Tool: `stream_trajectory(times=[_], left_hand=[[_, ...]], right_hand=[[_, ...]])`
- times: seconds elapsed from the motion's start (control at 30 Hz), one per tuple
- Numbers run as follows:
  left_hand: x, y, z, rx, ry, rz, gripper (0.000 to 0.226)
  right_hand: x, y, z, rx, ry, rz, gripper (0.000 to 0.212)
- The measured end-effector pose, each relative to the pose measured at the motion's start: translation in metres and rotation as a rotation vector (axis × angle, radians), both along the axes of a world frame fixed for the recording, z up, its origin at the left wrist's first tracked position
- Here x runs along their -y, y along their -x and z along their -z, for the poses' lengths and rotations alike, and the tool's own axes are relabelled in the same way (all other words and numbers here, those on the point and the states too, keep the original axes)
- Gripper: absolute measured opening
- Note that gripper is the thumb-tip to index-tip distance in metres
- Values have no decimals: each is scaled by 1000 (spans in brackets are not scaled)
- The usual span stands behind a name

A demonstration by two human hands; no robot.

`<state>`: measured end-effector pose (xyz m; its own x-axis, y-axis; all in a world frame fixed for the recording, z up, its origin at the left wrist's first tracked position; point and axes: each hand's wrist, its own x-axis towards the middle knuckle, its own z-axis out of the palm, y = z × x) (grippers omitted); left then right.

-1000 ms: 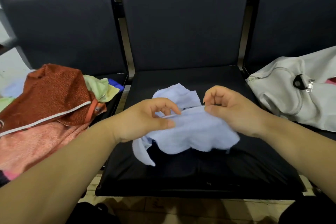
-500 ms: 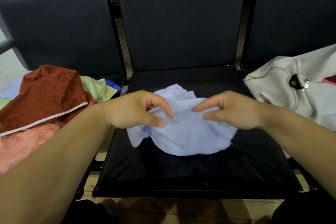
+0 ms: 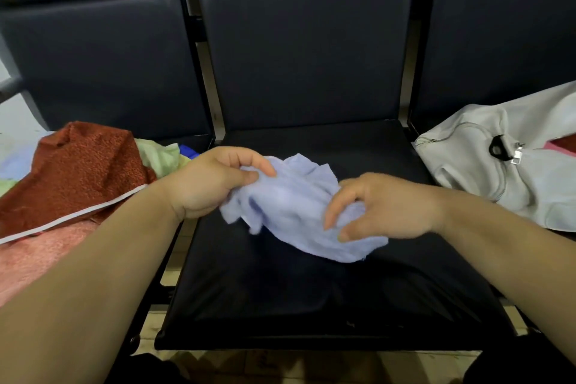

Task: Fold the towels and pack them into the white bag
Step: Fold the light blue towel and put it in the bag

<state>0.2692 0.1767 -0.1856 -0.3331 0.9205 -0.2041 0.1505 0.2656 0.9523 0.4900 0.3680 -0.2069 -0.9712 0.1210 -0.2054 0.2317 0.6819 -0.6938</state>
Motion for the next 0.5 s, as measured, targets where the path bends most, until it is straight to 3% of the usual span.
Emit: stream_trajectory(times=[0.07,0.13,0.3,0.4,0.5], left_hand=[[1,-6,-7,20,-3,66,25],[2,-12,-13,-119,45,188,20],[5,-16,-13,-521,442,512,27],[2,-16,-3,-645,453,400,24],[-5,-19,-5,-624,259,138,17]], right_hand=[[-1,1,6,125,-148,-3,27],[-4,3,5,101,-121,55,25],[-20,-1,-11,-157,388,247,15],[-14,-1,-11,-239,706,240,21],[-3,1,-11,-300,759,192,25]])
